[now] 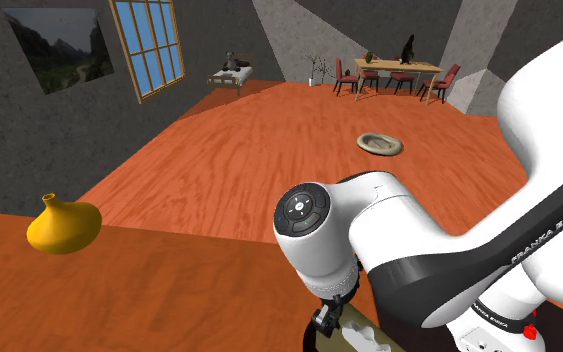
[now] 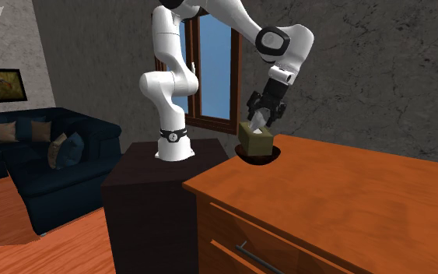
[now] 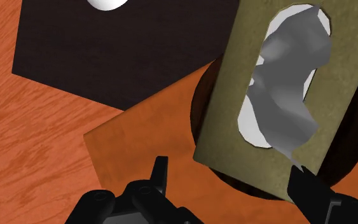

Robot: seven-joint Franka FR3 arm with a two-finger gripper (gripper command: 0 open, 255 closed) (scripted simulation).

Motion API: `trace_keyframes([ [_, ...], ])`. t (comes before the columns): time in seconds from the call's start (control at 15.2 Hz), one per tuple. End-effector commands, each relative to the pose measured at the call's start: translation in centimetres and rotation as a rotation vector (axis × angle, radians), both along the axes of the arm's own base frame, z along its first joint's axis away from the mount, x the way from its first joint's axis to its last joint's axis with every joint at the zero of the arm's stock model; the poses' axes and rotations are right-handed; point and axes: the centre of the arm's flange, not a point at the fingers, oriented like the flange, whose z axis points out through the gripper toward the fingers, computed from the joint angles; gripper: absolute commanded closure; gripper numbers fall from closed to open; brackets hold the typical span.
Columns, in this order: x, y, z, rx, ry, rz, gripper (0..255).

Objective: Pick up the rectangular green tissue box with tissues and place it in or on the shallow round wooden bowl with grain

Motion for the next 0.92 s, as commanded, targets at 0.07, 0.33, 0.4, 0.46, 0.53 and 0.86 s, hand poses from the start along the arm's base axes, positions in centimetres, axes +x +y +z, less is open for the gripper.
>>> trace_keyframes([
  [0.07,0.0,0.0,0.0,0.000,0.000,0.000,0],
  [0.33,0.5,1.9,4.6,0.000,0.000,0.000,0],
  [0.4,0.5,1.9,4.6,0.000,0.000,0.000,0],
  [0.46,0.5,1.9,4.6,0.000,0.000,0.000,0],
  [0.53,0.5,1.9,4.6,0.000,0.000,0.000,0],
  [0.86,0.5,1.9,4.6,0.000,0.000,0.000,0],
])
